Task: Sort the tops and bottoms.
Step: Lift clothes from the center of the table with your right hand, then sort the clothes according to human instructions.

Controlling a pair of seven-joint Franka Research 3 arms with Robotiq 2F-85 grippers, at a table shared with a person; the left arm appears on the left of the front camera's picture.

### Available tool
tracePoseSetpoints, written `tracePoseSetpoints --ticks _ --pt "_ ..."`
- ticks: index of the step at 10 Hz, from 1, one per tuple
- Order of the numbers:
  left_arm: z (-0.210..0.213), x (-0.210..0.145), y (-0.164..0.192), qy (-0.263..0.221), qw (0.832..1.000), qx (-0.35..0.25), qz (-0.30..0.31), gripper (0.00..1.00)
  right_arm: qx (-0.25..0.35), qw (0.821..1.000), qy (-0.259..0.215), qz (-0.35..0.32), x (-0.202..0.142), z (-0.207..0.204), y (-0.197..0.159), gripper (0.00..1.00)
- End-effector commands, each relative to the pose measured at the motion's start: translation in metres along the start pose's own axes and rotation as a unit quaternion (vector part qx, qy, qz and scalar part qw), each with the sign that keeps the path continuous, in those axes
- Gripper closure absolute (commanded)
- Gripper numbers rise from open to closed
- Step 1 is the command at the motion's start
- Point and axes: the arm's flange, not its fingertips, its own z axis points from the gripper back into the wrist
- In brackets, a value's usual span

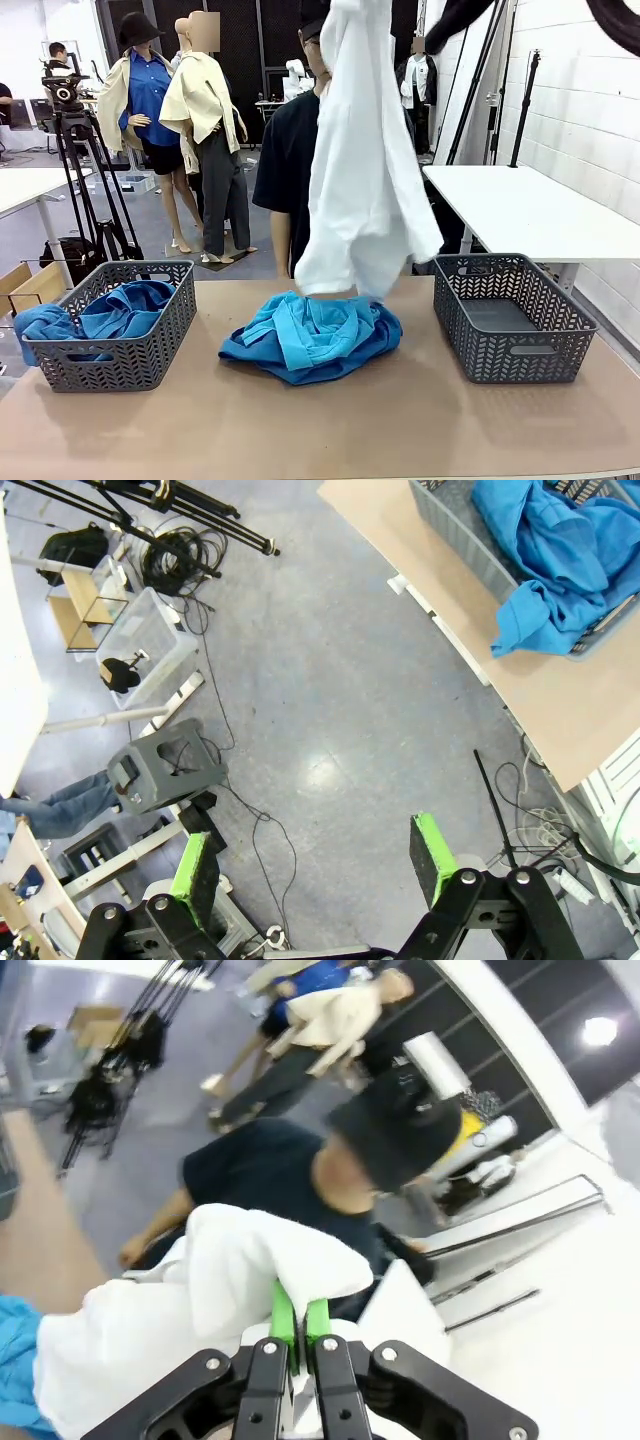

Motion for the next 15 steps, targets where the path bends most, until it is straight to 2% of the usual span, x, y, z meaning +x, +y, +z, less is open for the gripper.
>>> tracePoseSetpoints --ticks 1,3,5,10,11,15 --pt "0.001 -0.002 0.0 0.004 1.0 0.003 -0.002 0.0 -0.07 0.997 0.008 0.012 0.051 0.002 -0.012 1.0" --pt "0.001 -0.002 0.0 0.004 1.0 0.003 -0.002 0.0 -0.132 0.991 0.015 0.024 0.092 0.032 -0.027 1.0" --pt "0.001 -0.002 0.0 0.004 1.0 0.003 -0.002 0.0 -0.157 0.987 0.016 0.025 0.107 0.048 -0.035 1.0" --pt "0.001 -0.002 0.0 0.004 1.0 0.003 -0.002 0.0 -0.156 0.988 -0.011 0.007 0.116 0.049 -0.05 1.0" --pt "0.001 -0.002 0.0 0.004 1.0 0.003 -0.002 0.0 -0.149 0.989 0.011 0.02 0.086 0.046 -0.036 1.0" --pt "0.001 -0.002 0.0 0.004 1.0 0.003 -0.002 0.0 -0.149 0.989 0.011 0.02 0.086 0.046 -0.036 1.0"
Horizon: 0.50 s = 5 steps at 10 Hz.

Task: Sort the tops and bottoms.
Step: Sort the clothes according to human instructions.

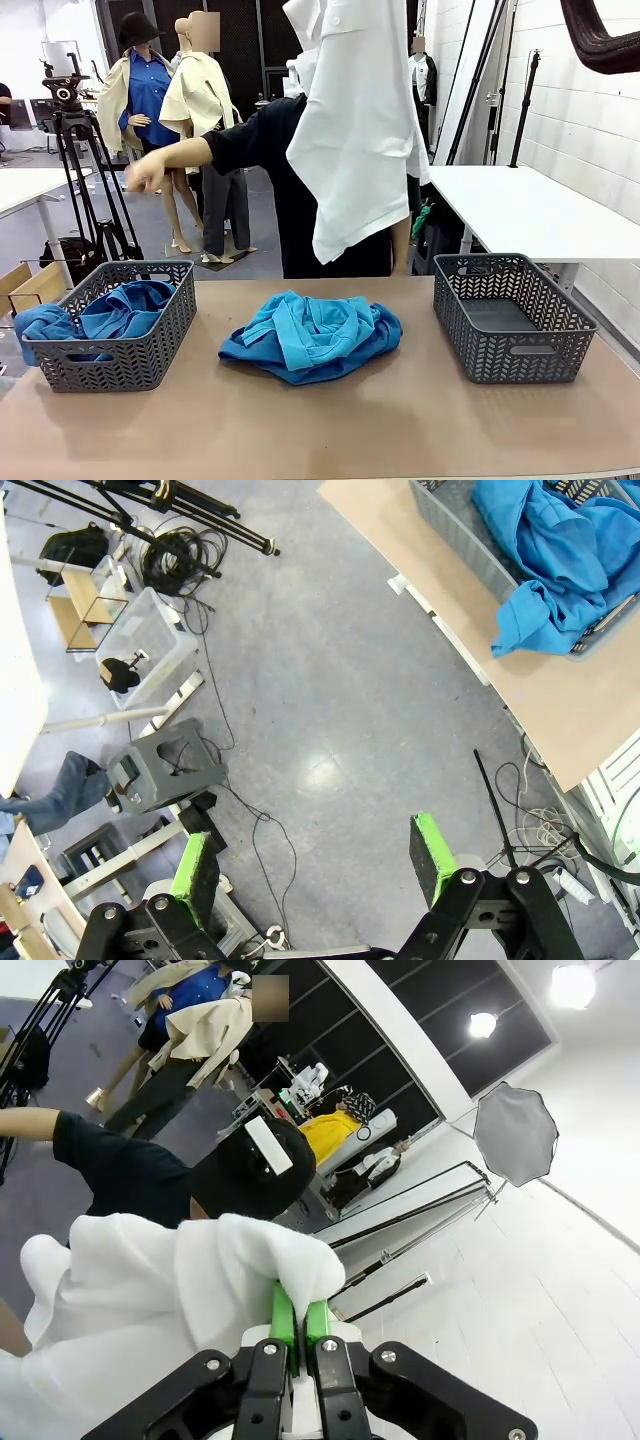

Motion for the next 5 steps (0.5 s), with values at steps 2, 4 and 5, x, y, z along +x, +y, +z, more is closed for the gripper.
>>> tracePoseSetpoints --ticks 2,4,5 --pt "0.0014 -0.0019 0.0005 0.004 1.0 0.003 -0.002 0.0 -0.008 1.0 -0.001 0.0 -0.0005 0.0077 -0.0068 1.0" --pt "0.0014 -0.0019 0.0005 0.004 1.0 0.003 -0.002 0.0 -0.008 1.0 -0.001 0.0 -0.0005 0.0077 -0.0068 1.0" --pt "0.0014 -0.0019 0.0005 0.004 1.0 0.003 -0.002 0.0 -0.008 1.0 -0.001 0.0 -0.0005 0.0077 -0.0068 1.0"
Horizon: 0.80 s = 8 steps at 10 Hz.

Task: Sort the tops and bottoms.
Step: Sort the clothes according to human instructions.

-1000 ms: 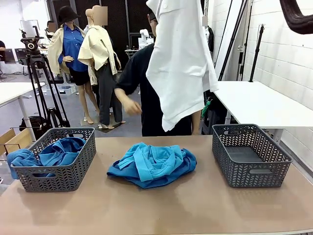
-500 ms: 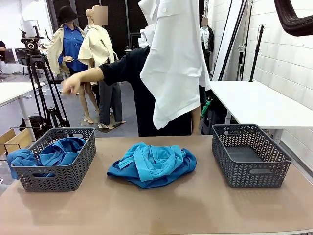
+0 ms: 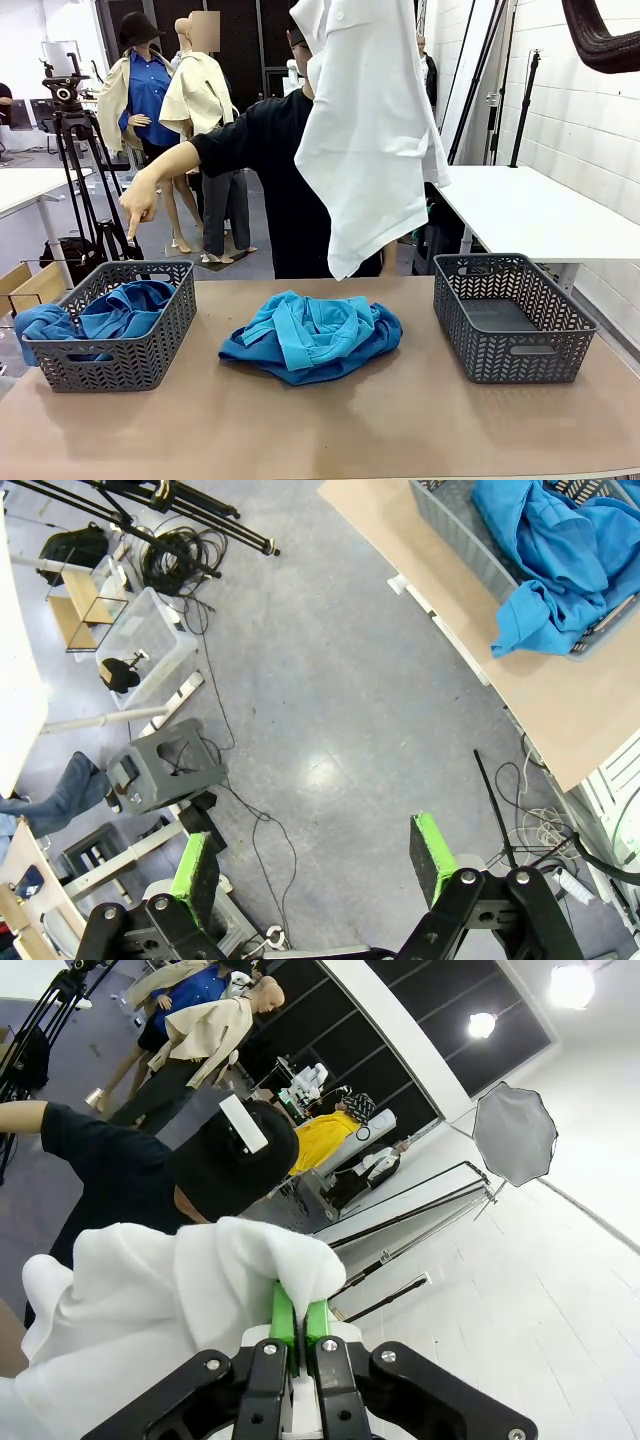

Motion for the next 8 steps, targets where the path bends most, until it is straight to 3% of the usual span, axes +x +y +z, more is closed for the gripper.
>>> tracePoseSetpoints --ticks 1,8 --pt "0.0014 -0.0019 0.0005 0.004 1.0 0.003 -0.002 0.0 -0.008 1.0 0.0 0.0 -0.0007 0.0067 -0.0062 1.0" --pt "0.0014 -0.0019 0.0005 0.004 1.0 0.003 -0.002 0.0 -0.008 1.0 0.0 0.0 -0.0007 0.0067 -0.0062 1.0"
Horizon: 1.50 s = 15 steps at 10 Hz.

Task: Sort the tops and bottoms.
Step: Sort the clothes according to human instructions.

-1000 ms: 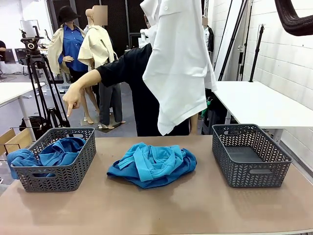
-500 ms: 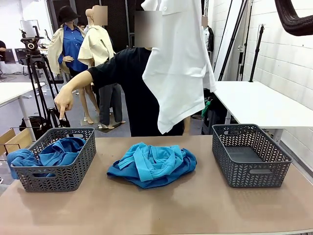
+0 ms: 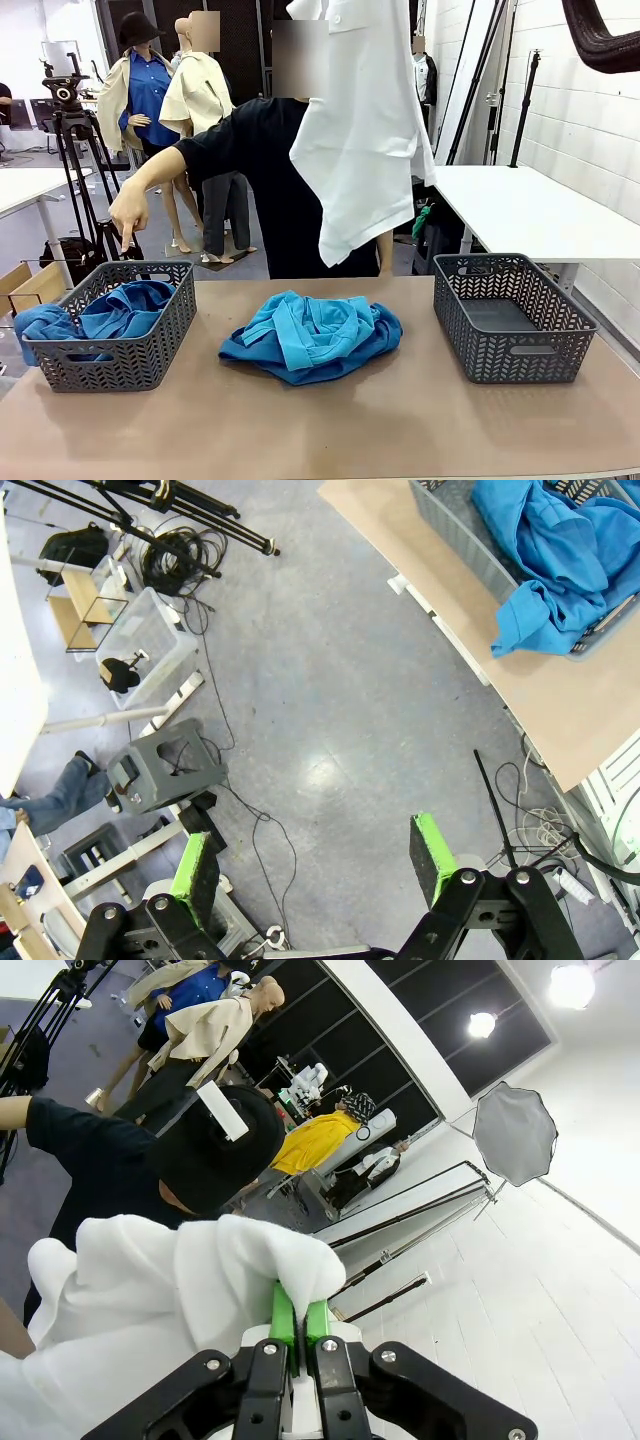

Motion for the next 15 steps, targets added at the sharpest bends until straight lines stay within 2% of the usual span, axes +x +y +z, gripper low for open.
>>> tracePoseSetpoints --ticks 1,4,5,8,10,12,14,15 --pt "0.001 -0.002 0.0 0.004 1.0 0.003 -0.002 0.0 -0.008 1.0 -0.001 0.0 -0.001 0.007 -0.006 1.0" --pt "0.001 -0.002 0.0 0.004 1.0 0.003 -0.002 0.0 0.0 1.0 0.0 0.0 0.0 0.0 0.0 1.0" --pt "0.001 -0.002 0.0 0.004 1.0 0.003 -0.002 0.0 0.02 0.999 -0.044 0.011 0.026 -0.023 0.006 1.0" --pt "0.001 -0.002 0.0 0.004 1.0 0.003 -0.002 0.0 0.083 0.982 -0.157 0.062 0.121 -0.093 0.026 1.0" --pt "0.001 -0.002 0.0 0.004 1.0 0.003 -0.002 0.0 0.099 0.96 -0.251 0.07 0.212 -0.129 0.04 1.0" --pt "0.001 -0.002 0.0 0.004 1.0 0.003 -0.002 0.0 0.119 0.936 -0.325 0.065 0.294 -0.146 0.073 1.0" --pt "0.001 -0.002 0.0 0.004 1.0 0.003 -0.002 0.0 0.138 0.913 -0.375 0.079 0.349 -0.147 0.109 1.0" --pt "0.001 -0.002 0.0 0.004 1.0 0.003 -0.002 0.0 0.152 0.907 -0.383 0.086 0.368 -0.146 0.125 1.0"
